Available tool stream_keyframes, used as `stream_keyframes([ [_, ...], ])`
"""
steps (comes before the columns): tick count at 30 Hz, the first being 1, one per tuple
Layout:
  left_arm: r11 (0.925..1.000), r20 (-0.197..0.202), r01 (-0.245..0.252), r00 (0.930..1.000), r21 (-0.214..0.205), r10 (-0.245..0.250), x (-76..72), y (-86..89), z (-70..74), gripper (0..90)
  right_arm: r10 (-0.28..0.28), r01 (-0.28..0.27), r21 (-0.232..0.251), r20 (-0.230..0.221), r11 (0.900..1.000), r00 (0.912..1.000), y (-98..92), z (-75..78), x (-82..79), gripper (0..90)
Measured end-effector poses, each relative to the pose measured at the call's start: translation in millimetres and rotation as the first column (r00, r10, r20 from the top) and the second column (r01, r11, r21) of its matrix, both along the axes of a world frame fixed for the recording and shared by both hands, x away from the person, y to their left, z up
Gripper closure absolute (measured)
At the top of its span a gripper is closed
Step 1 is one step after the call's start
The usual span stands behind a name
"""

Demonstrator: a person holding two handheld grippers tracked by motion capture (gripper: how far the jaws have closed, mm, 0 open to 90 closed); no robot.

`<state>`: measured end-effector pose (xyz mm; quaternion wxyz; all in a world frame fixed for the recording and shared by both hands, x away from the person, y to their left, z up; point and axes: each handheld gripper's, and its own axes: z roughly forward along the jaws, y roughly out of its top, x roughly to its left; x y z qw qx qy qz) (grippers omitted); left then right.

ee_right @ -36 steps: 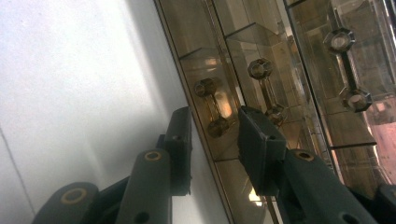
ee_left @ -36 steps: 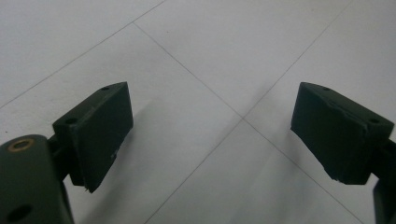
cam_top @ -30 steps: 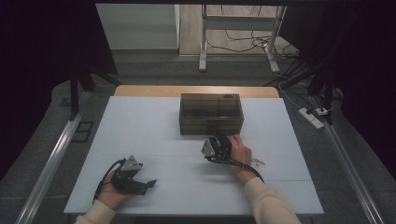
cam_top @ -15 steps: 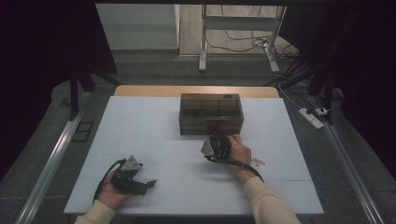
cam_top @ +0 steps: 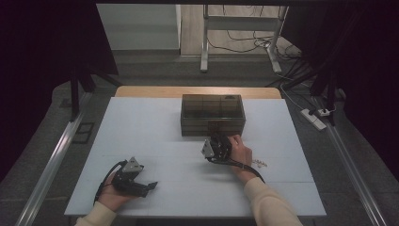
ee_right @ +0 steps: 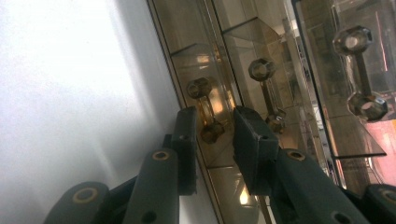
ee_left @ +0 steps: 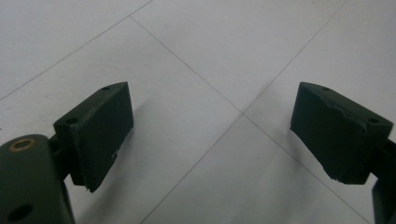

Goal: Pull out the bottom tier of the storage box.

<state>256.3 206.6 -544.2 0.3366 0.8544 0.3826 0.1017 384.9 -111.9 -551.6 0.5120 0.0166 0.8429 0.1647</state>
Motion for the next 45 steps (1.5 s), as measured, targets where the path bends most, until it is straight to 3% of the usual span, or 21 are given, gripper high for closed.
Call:
stream_keyframes([
  [10,1.0,0.001,-0.001,1.0,-0.001,0.001,0.0,0.4,0.0,12.9,0.002,-0.002,-0.023,0.009,0.9997,1.0,2.6,-2.4,0.5,75.0],
  [30,1.0,0.003,-0.005,1.0,0.001,0.005,-0.2,1.3,0.4,12.9,0.001,0.001,-0.041,0.038,0.9992,0.9993,2.0,-5.6,-0.2,76.8],
  [40,1.0,0.003,-0.005,1.0,0.003,0.005,-0.2,1.2,0.4,13.0,-0.003,0.005,-0.026,0.044,0.9997,0.999,2.1,-6.9,-0.3,76.6],
  [45,1.0,0.003,-0.005,1.0,0.003,0.005,-0.1,1.2,0.3,13.0,0.007,-0.004,-0.038,0.068,0.9993,0.9976,2.9,-9.4,-0.6,77.6],
])
